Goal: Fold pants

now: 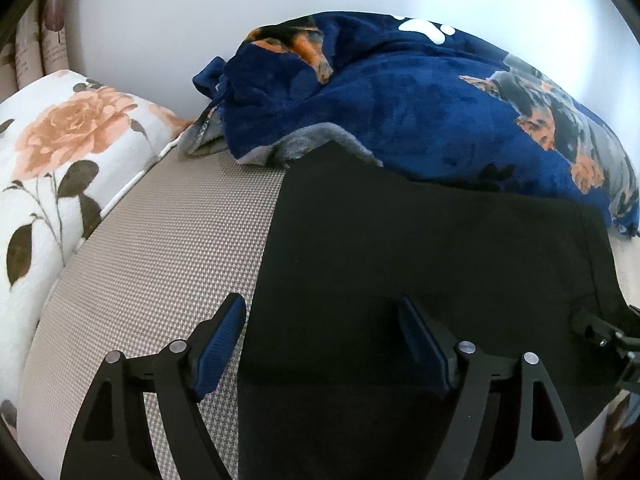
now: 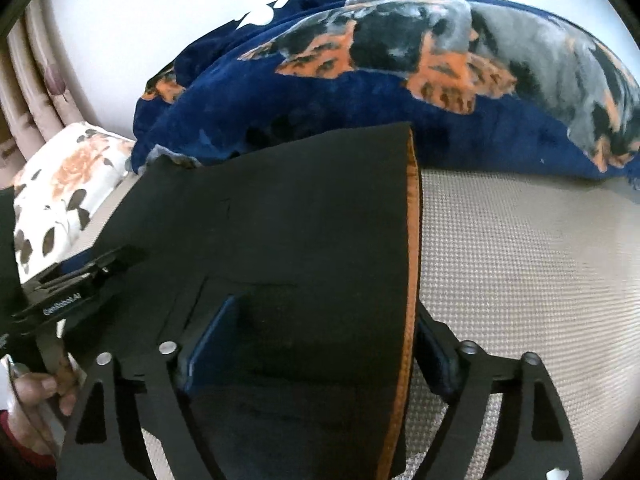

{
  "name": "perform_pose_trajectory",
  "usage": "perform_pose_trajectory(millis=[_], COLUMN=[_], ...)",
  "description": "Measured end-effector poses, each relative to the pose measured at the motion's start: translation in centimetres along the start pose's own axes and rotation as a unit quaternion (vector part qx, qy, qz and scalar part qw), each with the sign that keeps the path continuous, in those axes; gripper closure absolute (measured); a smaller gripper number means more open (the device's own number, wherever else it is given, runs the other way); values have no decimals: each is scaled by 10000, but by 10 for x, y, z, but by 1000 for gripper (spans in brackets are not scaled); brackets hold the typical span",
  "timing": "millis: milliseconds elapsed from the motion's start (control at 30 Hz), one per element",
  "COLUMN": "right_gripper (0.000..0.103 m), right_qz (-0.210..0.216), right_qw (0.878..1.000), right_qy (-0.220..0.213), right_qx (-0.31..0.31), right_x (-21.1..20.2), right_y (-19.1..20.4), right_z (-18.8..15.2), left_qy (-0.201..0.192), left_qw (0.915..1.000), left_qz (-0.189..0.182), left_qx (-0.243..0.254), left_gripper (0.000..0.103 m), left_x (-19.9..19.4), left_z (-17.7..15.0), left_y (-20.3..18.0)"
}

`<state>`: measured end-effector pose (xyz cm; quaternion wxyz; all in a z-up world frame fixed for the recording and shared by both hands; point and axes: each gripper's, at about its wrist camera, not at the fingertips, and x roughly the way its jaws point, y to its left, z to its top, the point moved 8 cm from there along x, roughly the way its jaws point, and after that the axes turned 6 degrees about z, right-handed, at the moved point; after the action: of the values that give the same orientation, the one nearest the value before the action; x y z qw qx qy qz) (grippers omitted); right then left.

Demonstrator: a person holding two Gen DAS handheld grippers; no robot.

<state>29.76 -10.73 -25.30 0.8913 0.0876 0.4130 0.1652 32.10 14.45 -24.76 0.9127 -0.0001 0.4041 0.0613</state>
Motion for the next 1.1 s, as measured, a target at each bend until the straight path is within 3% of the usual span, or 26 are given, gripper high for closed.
perform_pose_trajectory(millis=[300, 1100], right_gripper=[13, 4], right_qz=[-563, -891], right_qw=[9977, 9951], right_qy=[-165, -150], right_qx=[-338, -407], right_x=[1, 3], right_y=[6, 3], right_z=[2, 4], left_qy=[-99, -284], left_qw=[9998, 9983], left_qz=[145, 426], left_qx=[115, 278], left_gripper=[24, 24], left_x=[-2, -6], left_z=[2, 2], left_y=[-1, -3])
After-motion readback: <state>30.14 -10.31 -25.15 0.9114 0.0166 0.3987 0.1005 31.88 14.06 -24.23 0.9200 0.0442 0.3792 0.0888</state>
